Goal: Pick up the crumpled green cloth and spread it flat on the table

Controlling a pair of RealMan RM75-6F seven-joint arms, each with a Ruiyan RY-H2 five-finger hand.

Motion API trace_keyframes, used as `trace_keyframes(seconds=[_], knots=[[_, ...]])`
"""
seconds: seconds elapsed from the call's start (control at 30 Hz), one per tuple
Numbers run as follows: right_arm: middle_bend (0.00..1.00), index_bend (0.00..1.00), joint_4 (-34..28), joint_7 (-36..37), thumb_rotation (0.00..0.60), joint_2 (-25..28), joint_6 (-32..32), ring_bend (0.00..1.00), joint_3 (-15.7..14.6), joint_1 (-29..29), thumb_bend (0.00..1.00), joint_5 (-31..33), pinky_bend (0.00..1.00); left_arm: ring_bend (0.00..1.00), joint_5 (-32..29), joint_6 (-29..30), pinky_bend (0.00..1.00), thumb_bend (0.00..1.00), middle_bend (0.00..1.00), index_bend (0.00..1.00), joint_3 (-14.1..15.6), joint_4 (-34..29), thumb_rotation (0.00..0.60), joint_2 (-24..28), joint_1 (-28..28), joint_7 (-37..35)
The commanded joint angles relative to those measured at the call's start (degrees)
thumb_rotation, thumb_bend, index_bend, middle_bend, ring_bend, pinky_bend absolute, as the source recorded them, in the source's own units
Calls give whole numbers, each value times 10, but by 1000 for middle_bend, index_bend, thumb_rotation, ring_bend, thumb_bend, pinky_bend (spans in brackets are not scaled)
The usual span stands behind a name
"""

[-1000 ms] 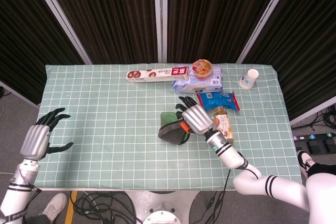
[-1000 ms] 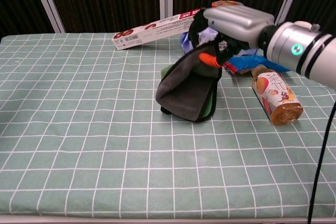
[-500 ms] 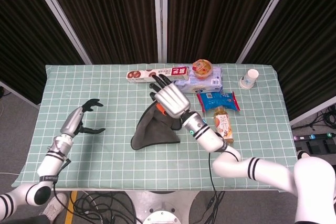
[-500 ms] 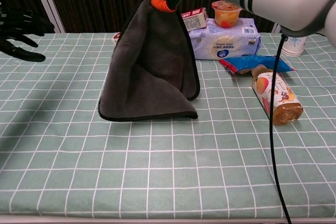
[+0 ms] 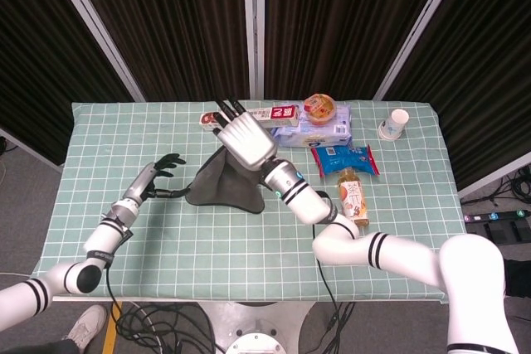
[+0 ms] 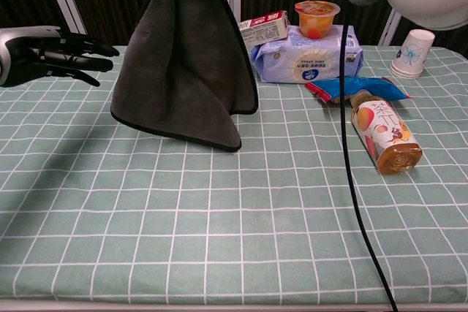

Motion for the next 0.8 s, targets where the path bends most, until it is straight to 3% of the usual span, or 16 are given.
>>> trace_keyframes(seconds=[0.03, 0.17, 0.23, 0.53, 0.67, 0.8], knots=[[241, 657, 11, -14, 600, 7, -5, 65, -3, 19, 551, -3, 114, 195, 14, -12, 257, 14, 184, 308, 1, 21, 478, -12, -7, -15], [240, 654, 16, -21, 600, 1, -9, 66, -13, 35, 553, -2, 114, 195, 16, -16, 258, 15, 185, 318, 9, 39, 573, -26, -9, -18], [240, 653, 21, -25, 600, -7, -7, 66, -20, 41, 551, -2, 114, 195, 17, -14, 257, 19, 185, 369, 14, 44, 598, -33, -8, -18], [241, 654, 40, -29, 600, -35, -3, 66, -51, 41, 553, 21, 113, 195, 20, -9, 258, 65, 238, 580, 30, 58, 600, -52, -2, -15], [239, 654, 42, -23, 600, -37, 4, 66, -53, 40, 556, 24, 114, 195, 7, -22, 257, 72, 252, 595, 29, 58, 600, -60, -6, -20], [240, 654, 29, -22, 600, -31, 12, 66, -59, 37, 558, 24, 114, 195, -10, 1, 257, 79, 252, 582, 32, 80, 600, -86, -12, 20]])
